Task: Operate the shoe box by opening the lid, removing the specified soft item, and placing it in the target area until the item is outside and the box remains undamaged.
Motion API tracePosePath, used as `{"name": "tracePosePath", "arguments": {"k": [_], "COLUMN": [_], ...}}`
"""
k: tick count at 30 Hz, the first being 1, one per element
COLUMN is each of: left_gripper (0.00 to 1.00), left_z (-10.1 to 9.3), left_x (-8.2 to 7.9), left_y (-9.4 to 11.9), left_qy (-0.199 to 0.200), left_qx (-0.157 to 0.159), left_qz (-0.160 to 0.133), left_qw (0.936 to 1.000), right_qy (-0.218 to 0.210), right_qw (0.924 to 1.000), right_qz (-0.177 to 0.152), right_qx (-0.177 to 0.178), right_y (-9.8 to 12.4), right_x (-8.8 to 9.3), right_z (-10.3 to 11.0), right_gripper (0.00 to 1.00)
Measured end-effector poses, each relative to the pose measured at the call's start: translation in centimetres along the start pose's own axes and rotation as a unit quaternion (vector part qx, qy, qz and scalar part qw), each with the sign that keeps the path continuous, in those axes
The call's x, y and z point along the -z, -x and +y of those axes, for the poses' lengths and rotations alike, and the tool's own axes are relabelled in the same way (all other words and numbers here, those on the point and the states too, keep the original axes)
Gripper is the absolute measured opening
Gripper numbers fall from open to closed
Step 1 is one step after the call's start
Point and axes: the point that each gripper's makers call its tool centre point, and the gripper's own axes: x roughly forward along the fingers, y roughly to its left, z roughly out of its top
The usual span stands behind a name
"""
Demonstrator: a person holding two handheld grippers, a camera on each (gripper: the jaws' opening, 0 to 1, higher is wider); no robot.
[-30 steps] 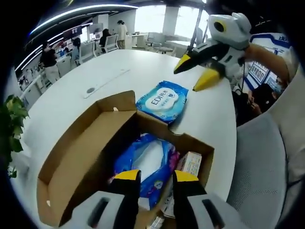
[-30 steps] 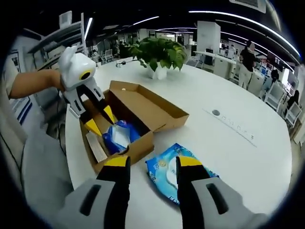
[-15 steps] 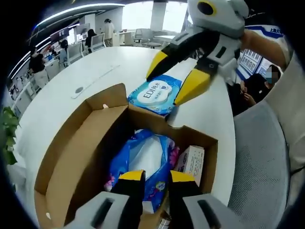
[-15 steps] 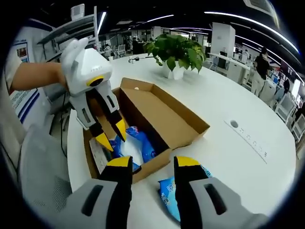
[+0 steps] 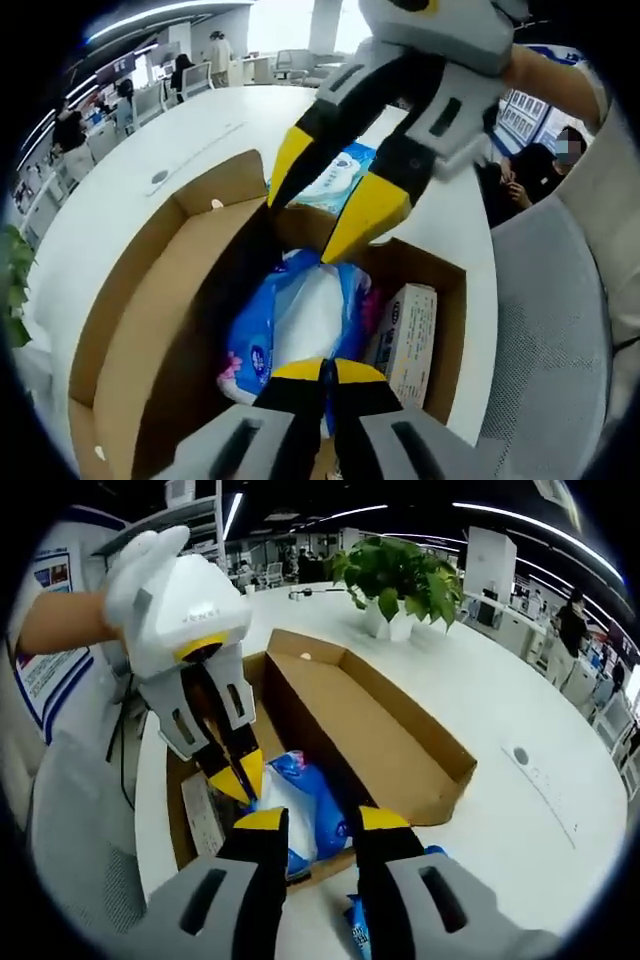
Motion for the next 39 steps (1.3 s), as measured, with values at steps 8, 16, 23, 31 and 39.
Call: {"name": "tracePosePath", "arguments": {"k": [8, 16, 23, 31, 39], "left_gripper": [0.0, 0.03, 0.13, 0.07, 0.0], "left_z": [0.1, -0.4, -0.7, -1.1, -1.6], "left_x": [0.1, 0.1, 0.0, 0.4, 1.0], "left_y": [0.2, 0.3, -0.2, -0.9, -0.4], "left_qy": [0.012, -0.006, -0.03, -0.053, -0.033], "left_qx": [0.003, 0.005, 0.011, 0.024, 0.028], "left_qz": [-0.003, -0.01, -0.01, 0.004, 0.013], "left_qw": [0.9999, 0.9999, 0.9994, 0.9983, 0.999], "right_qy": [0.022, 0.018, 0.014, 0.014, 0.01], "right_qw": [0.9995, 0.9987, 0.9985, 0.9984, 0.9987], "right_qz": [0.022, 0.046, 0.051, 0.052, 0.046], "right_qx": [0.002, 0.014, 0.014, 0.016, 0.018], "right_y": [-2.1, -3.5, -3.5, -3.5, -3.1], "right_x": [0.5, 1.4, 1.6, 1.6, 1.3], "right_z": [0.3, 0.1, 0.2, 0.2, 0.1], "right_gripper": [0.17, 0.02, 0.0, 0.0, 0.0]}}
